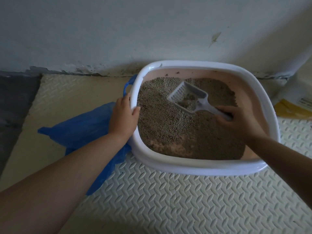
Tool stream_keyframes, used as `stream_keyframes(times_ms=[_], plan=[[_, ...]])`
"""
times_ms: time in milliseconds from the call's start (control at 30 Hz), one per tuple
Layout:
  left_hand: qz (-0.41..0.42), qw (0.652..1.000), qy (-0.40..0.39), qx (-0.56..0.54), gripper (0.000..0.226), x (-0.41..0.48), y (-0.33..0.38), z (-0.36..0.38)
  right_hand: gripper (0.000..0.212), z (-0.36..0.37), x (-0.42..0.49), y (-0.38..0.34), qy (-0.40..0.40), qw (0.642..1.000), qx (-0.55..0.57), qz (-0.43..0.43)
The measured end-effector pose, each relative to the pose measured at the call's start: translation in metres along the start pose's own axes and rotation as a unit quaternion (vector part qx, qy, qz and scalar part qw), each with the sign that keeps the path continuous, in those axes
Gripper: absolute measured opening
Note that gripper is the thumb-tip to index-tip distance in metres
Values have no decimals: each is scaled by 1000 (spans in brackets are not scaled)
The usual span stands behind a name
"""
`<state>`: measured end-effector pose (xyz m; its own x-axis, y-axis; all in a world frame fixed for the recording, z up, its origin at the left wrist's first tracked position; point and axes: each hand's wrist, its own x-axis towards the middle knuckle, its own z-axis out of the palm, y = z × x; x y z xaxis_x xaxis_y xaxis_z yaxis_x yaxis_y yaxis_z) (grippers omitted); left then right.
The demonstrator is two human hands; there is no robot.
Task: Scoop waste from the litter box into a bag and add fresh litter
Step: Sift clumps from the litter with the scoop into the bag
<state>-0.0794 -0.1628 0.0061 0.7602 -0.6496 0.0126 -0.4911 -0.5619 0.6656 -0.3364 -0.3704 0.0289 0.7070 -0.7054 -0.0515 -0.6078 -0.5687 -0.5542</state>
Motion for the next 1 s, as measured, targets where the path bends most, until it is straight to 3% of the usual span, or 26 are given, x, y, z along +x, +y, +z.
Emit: stream_keyframes(times_ms=[133,333,733,1000], plan=[[-2,1000,3,-6,54,0,0,1,17,-5,19,-11,-98,990,-100,-6],[-4,1000,10,-26,54,0,-1,1,20,11,55,-48,-131,981,-143,-10],[-9,999,18,-43,54,2,-4,5,18,88,81,-63,-66,994,-72,-43],[-7,999,17,-30,54,2,-5,4,31,63,43,-42,-26,998,45,-43]])
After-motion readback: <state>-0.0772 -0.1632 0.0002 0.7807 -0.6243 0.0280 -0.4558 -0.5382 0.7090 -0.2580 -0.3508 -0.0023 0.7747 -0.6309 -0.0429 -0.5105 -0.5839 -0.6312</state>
